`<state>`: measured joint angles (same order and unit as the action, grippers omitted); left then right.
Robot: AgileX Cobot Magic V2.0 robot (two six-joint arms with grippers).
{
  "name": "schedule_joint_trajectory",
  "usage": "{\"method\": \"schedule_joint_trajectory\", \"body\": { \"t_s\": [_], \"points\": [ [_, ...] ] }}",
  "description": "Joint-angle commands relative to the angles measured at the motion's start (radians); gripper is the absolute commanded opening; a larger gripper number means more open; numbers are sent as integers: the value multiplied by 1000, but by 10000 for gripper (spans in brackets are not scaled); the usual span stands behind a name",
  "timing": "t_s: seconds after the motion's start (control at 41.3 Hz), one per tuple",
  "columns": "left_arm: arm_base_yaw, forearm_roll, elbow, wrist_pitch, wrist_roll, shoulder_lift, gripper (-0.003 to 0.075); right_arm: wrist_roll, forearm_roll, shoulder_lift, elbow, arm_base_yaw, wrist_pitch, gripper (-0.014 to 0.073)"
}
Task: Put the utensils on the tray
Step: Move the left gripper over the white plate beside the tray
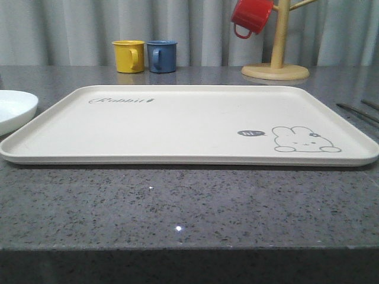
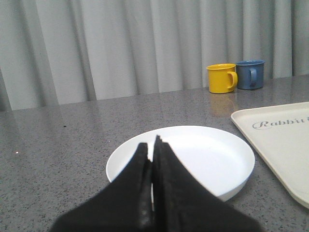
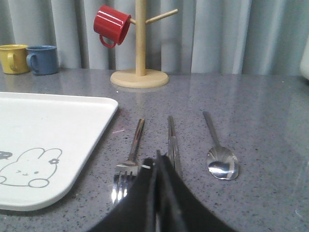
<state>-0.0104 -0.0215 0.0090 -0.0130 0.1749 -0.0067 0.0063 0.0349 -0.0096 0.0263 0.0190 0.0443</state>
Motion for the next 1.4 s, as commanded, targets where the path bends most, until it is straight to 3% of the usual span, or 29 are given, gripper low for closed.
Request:
{"method": "schedule_joint_trajectory", "body": {
  "t_s": [0.0,0.581,0.678,0.872,0.969,1.138,1.38],
  "points": [
    [-6,-8,-2,-75,-8,-23,-18,-6,-2,-17,0,-4,-86,-68],
    [-6,-8,-2,-75,-8,-23,-18,-6,-2,-17,0,-4,-88,-68],
    [-6,-8,-2,-123,-8,-23,-18,-6,-1,-17,0,-4,-113,-68],
    [-6,-13,-40,-138,-8,-21,-18,-6,62,-17,-56,-4,-57,-68],
    [-6,-35,-119,-81,-8,-18,-18,-6,66,-17,-138,-4,39,-68],
    [-6,-35,-345,176,-8,14,-18,-6,65,18,-319,-4,224,-68],
    [-6,-35,-655,428,-8,209,-18,-6,65,204,-553,-4,431,-68]
  ]
}}
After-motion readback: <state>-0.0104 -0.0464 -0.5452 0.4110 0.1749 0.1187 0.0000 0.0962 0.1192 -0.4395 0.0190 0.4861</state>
